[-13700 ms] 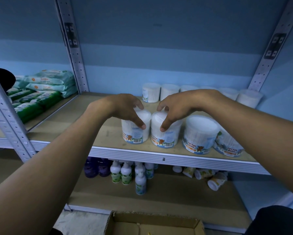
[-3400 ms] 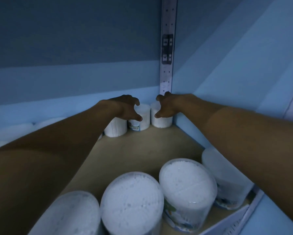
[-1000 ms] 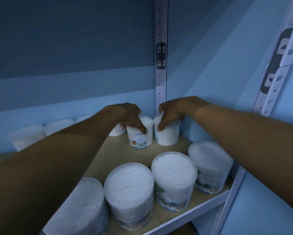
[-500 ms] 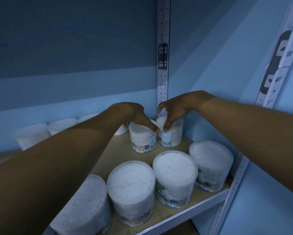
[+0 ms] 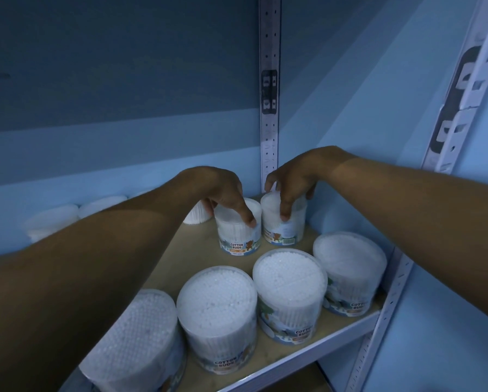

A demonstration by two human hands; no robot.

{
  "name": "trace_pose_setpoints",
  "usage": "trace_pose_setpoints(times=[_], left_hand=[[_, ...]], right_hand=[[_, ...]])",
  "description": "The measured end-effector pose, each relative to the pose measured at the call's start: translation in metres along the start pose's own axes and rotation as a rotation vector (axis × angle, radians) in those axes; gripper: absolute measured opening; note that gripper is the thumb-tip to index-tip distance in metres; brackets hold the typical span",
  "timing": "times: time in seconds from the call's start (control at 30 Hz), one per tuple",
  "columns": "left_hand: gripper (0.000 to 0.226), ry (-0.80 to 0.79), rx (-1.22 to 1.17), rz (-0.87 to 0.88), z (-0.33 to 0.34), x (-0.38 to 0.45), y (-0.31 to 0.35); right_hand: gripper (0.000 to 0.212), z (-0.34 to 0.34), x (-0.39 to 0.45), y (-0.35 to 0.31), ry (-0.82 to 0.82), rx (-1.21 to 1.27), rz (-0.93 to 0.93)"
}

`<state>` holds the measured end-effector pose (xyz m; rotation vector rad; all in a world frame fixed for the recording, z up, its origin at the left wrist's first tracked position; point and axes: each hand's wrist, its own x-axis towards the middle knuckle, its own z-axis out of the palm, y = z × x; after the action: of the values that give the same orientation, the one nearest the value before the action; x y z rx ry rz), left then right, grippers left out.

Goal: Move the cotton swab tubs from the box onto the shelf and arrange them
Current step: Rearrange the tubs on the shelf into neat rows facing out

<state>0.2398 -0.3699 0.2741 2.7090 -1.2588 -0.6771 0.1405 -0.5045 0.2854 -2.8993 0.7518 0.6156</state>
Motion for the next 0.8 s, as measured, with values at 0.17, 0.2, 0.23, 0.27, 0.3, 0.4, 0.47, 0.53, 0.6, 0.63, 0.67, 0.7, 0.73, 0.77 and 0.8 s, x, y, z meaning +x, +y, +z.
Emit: trace_pose_setpoints(times=[0.17,0.2,0.23,0.27,0.3,0.4,0.47,0.53,0.6,0.63,0.67,0.7,0.73,0.77,0.8], left_hand=[[0.093,-0.028,0.012,-0.038,0.008,0.001,0.007],[0.096,-0.033,0.015,-0.045,0.008,0.001,0.008],[0.1,-0.031,0.019,-0.049,0.009,0.0,0.009],[0.102,-0.022,0.026,-0.046,0.008,-0.002,0.01],[0.103,-0.009,0.032,-0.035,0.007,-0.004,0.011],[0.101,0.001,0.025,0.012,0.001,-0.009,0.012],[0.099,-0.015,0.008,0.037,-0.001,-0.01,0.011],[0.095,-0.025,0.008,0.051,0.001,-0.009,0.009],[0.087,-0.027,0.025,0.062,0.003,-0.008,0.008],[0.083,-0.023,0.031,0.07,0.005,-0.007,0.007],[0.08,-0.018,0.037,0.079,0.005,-0.008,0.007],[0.079,-0.013,0.04,0.084,0.005,-0.008,0.008],[0.078,-0.01,0.044,0.086,0.005,-0.008,0.008],[0.078,-0.007,0.046,0.088,0.006,-0.008,0.008],[0.078,-0.006,0.045,0.089,0.006,-0.008,0.008]], right_hand=[[0.109,-0.001,0.002,0.003,-0.056,-0.072,-0.074],[0.11,-0.001,0.002,0.002,-0.057,-0.061,-0.078],[0.107,-0.001,0.001,0.002,-0.052,-0.047,-0.078],[0.103,-0.001,0.0,0.001,-0.04,-0.033,-0.069],[0.098,-0.001,-0.001,0.0,-0.025,-0.021,-0.05],[0.089,-0.001,-0.004,-0.002,-0.004,0.007,0.021],[0.087,0.0,-0.005,-0.003,-0.004,0.025,0.04],[0.085,0.002,-0.006,-0.003,0.005,0.029,0.042],[0.082,0.003,-0.007,-0.004,0.003,0.03,0.043],[0.081,0.002,-0.008,-0.004,-0.004,0.027,0.043],[0.08,0.002,-0.009,-0.004,-0.01,0.022,0.042],[0.079,0.002,-0.011,-0.003,-0.014,0.017,0.04],[0.08,0.002,-0.012,-0.003,-0.02,0.014,0.037],[0.079,0.003,-0.013,-0.003,-0.028,0.013,0.034],[0.078,0.003,-0.014,-0.002,-0.035,0.01,0.029]])
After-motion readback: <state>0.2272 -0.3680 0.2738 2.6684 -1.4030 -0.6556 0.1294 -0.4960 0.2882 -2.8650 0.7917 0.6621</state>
